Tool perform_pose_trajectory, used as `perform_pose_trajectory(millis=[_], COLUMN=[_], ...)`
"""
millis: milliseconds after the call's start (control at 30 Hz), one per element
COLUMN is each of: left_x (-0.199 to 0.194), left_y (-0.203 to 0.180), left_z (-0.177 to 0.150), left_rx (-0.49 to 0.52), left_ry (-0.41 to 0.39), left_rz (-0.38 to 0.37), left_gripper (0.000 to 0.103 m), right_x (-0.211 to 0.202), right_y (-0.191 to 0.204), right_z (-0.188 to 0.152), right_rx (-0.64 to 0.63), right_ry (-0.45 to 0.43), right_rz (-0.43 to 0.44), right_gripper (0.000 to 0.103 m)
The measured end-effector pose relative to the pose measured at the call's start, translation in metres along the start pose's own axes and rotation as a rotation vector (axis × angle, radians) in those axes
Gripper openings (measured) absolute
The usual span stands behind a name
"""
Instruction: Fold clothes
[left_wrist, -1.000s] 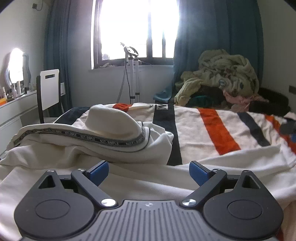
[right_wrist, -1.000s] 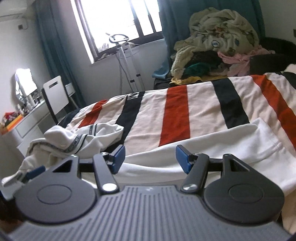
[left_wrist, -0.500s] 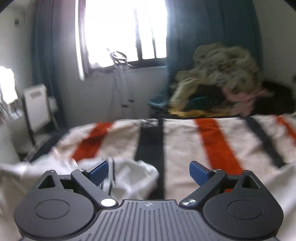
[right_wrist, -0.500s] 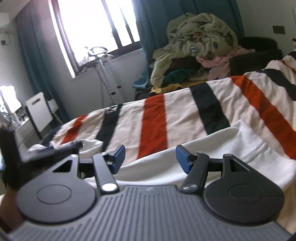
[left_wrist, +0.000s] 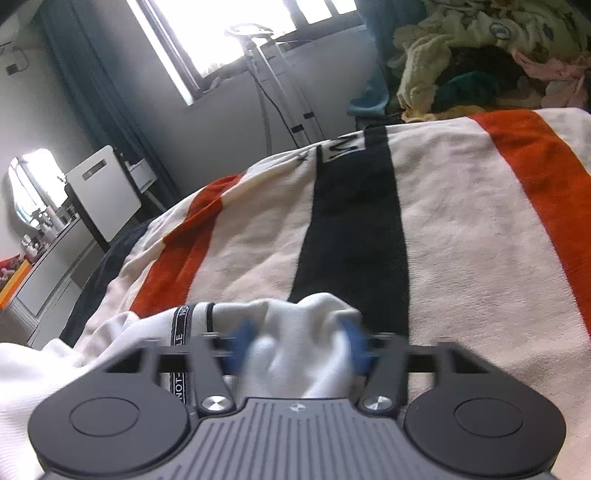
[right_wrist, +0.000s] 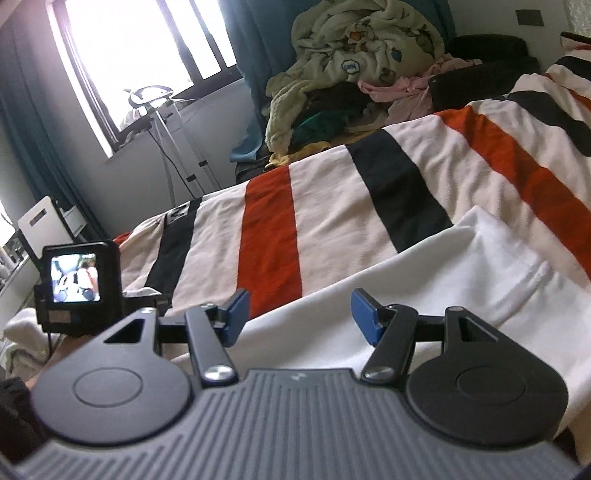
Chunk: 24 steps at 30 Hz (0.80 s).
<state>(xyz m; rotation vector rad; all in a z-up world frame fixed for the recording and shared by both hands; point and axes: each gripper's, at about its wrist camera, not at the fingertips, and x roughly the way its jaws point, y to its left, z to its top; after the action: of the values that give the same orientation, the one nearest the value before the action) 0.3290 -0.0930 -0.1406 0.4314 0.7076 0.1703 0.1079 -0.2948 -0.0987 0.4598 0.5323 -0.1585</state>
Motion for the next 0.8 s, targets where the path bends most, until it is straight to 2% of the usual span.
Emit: perform_pose_trajectory(millis=[67, 133, 200, 300, 333, 433, 500, 600, 633, 700, 733, 767, 800], left_x=[0.001, -0.003, -0.019, -0.054, -0.069, -0.123, -0.151, -0.16, -0.158, -0.15, -0.144, -0.137, -0.131], left_y=[0.002, 0.006, 0.017, 0.046, 0.055, 0.086, 0.095, 0.088, 0.081, 0.068, 0.063, 0.059, 0.056], left_z=[0.006, 0.013, 0.025, 0.053, 0.062, 0.08, 0.084, 0.075, 0.067, 0.05, 0.042, 0.033, 0.025], left_rx=[-0.002, -0.012, -0.036, -0.121, -0.134, -0.188, -0.206, -0.186, -0.175, -0.165, -0.178, -0.191, -0.203], left_ry=[0.016, 0.017, -0.033, -0.155, -0.211, -0.452, -0.534, -0.525, -0.517, -0.485, -0.461, -0.436, -0.402], left_rz=[-0.015, -0.041, -0.061, -0.153, -0.182, -0.351, -0.424, -0.535, -0.55, -0.554, -0.552, -0.559, -0.559], left_gripper=[0.011, 0.008, 0.008, 0.007, 0.007, 0.007, 0.008, 0.009, 0.011, 0.023, 0.026, 0.033, 0.045], right_x=[0.003, 0.004, 0.003, 0.004, 0.004, 0.004, 0.003, 0.002, 0.001, 0.001, 0.002, 0.003, 0.004], right_y=[-0.001, -0.002, -0.004, -0.004, -0.004, -0.002, -0.002, -0.002, -0.003, -0.005, -0.006, -0.008, -0.009], right_z=[0.0, -0.001, -0.001, -0.002, -0.002, -0.003, -0.003, -0.001, -0.001, -0.001, -0.002, -0.002, -0.003], right_rx=[0.005, 0.018, 0.028, 0.034, 0.034, 0.033, 0.03, 0.029, 0.028, 0.03, 0.032, 0.034, 0.037], right_ry=[0.009, 0.015, 0.012, 0.006, 0.008, 0.009, 0.002, -0.012, -0.017, -0.024, -0.022, -0.02, -0.015], right_rz=[0.008, 0.018, 0.026, 0.033, 0.035, 0.037, 0.034, 0.021, 0.012, -0.003, -0.012, -0.022, -0.03], right_gripper=[0.063, 0.063, 0.063, 0.063, 0.064, 0.063, 0.063, 0.063, 0.063, 0.063, 0.064, 0.064, 0.064])
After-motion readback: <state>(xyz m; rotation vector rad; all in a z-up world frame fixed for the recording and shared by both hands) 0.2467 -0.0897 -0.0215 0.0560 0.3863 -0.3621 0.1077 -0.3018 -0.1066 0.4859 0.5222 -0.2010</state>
